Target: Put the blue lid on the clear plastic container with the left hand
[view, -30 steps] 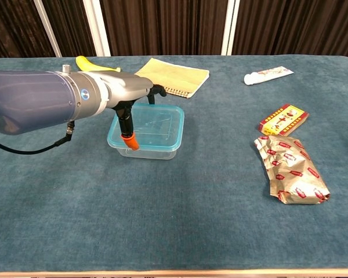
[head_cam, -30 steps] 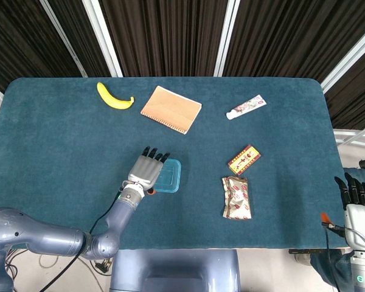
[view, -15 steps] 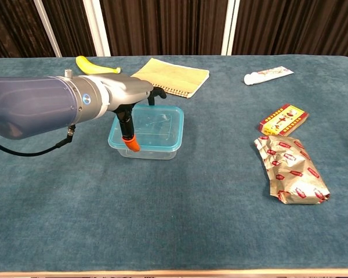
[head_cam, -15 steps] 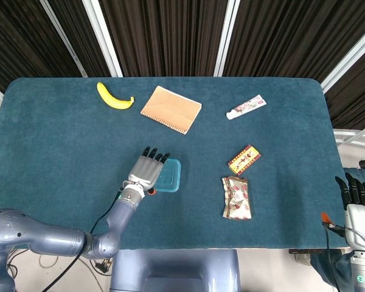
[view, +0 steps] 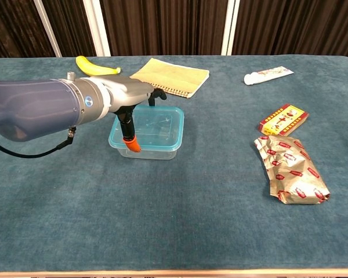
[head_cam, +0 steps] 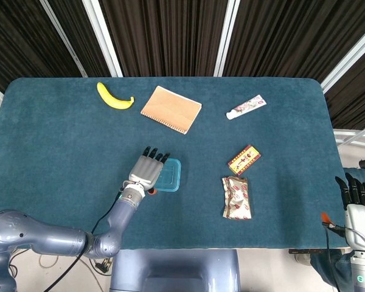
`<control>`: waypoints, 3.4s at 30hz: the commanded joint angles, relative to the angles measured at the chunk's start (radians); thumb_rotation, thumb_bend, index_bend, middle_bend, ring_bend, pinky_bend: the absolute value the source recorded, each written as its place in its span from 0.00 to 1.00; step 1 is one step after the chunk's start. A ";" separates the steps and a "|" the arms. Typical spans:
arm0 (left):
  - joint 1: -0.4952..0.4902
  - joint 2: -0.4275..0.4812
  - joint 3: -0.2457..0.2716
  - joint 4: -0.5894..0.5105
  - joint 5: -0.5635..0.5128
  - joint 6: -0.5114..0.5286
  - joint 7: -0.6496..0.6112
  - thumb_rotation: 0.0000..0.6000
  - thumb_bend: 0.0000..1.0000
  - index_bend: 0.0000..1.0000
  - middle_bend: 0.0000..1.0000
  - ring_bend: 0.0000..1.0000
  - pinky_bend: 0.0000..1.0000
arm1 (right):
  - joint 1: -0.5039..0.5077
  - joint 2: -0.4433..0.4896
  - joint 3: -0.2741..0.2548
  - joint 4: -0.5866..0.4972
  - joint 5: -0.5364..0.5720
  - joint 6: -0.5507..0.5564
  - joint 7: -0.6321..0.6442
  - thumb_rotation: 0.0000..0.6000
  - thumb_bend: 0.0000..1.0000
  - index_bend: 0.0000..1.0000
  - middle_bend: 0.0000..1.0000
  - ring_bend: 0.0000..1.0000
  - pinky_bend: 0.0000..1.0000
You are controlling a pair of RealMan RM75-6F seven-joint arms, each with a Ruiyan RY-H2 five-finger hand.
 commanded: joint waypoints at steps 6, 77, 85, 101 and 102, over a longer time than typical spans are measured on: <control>0.003 0.000 -0.003 0.002 -0.003 0.000 0.011 1.00 0.13 0.00 0.13 0.00 0.00 | 0.000 0.000 0.000 0.000 0.000 -0.001 0.001 1.00 0.29 0.10 0.03 0.03 0.00; 0.011 0.070 -0.027 -0.110 0.032 0.094 0.083 1.00 0.10 0.00 0.07 0.00 0.00 | 0.004 -0.004 0.003 0.007 0.000 -0.003 0.001 1.00 0.29 0.10 0.03 0.03 0.00; 0.068 0.117 -0.048 -0.162 0.197 0.151 -0.040 1.00 0.26 0.27 0.28 0.03 0.11 | 0.002 -0.004 0.003 0.005 0.001 0.000 0.001 1.00 0.29 0.10 0.03 0.04 0.00; 0.123 0.032 -0.043 -0.007 0.308 0.135 -0.136 1.00 0.47 0.64 0.56 0.23 0.25 | 0.001 -0.003 0.007 -0.002 0.016 -0.005 0.006 1.00 0.29 0.10 0.03 0.04 0.00; 0.124 0.025 -0.046 0.004 0.310 0.136 -0.136 1.00 0.48 0.65 0.57 0.23 0.25 | 0.001 -0.003 0.007 -0.003 0.016 -0.006 0.006 1.00 0.29 0.10 0.03 0.03 0.00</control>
